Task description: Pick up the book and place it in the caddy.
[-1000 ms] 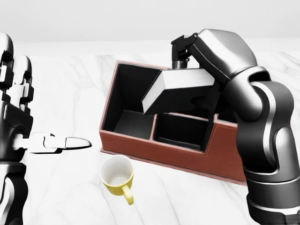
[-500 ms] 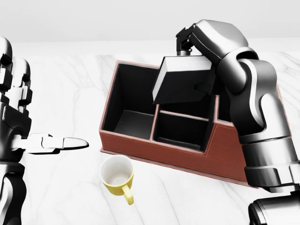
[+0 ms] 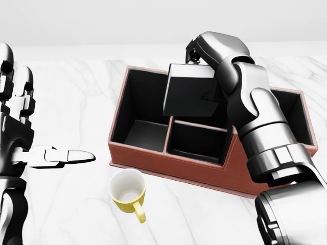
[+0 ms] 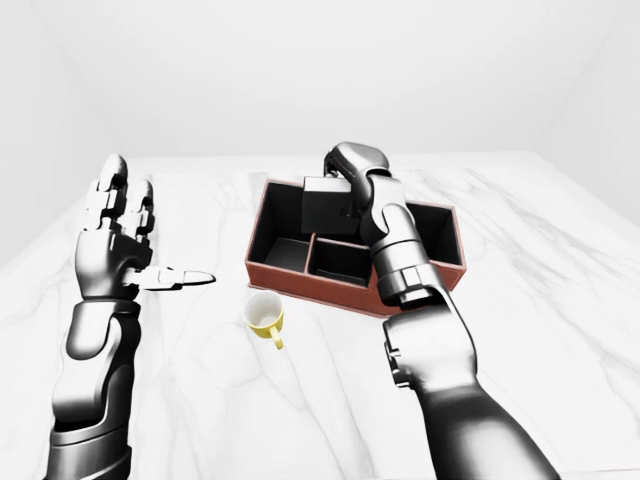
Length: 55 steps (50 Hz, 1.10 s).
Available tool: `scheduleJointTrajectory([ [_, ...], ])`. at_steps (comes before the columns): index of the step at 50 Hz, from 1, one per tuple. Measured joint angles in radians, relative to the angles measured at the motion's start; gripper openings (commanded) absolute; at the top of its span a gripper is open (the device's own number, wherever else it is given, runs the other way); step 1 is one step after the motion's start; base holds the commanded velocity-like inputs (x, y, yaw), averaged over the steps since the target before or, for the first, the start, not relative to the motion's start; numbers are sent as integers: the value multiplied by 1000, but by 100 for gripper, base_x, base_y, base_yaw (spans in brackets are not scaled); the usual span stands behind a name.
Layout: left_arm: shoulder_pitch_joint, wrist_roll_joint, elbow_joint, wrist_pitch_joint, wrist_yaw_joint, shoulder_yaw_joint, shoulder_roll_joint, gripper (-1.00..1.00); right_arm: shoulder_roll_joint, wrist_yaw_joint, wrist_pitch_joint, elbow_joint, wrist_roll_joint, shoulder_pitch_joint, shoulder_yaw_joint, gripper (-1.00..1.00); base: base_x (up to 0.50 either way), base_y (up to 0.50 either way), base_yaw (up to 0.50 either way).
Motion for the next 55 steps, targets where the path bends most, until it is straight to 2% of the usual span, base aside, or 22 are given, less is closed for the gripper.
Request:
scheduleJointTrajectory([
  [22, 7, -1, -8, 0, -2, 6, 3, 100, -2, -123, 0, 292, 35, -105, 18, -100, 0, 0, 0],
  [55, 19, 2, 25, 0, -7, 5, -1, 100, -6, -189, 0, 424, 42, -103, 28, -100, 0, 0, 0],
])
